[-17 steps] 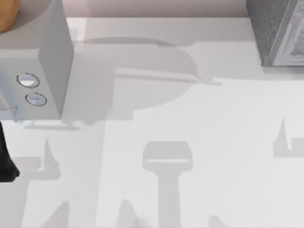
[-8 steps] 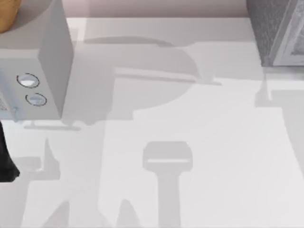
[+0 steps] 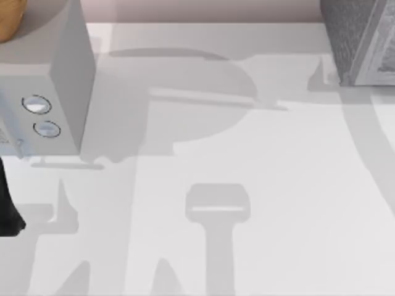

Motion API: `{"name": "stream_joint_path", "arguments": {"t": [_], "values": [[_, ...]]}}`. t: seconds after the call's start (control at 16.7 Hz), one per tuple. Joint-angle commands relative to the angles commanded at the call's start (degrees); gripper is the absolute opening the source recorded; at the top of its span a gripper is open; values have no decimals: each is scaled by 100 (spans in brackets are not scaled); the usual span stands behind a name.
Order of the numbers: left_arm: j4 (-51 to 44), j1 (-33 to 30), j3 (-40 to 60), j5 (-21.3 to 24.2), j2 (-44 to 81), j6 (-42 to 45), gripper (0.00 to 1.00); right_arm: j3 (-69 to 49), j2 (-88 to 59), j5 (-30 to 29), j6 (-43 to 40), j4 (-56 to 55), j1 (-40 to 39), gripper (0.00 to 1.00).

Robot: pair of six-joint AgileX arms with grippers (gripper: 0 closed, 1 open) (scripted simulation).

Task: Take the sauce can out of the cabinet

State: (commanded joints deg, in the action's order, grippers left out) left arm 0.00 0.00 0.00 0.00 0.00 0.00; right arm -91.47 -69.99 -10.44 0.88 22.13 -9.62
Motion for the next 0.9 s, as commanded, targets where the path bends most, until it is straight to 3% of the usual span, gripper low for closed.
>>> {"name": "stream_joint_path", "arguments": {"t": [0.3,0.9], "values": [[0,0,0,0,0,0,100,-820,-596,-82,1,176,-94,100],[0,0,0,0,0,0,100,-839,-640,-268,-1,124,-266,100]]}}
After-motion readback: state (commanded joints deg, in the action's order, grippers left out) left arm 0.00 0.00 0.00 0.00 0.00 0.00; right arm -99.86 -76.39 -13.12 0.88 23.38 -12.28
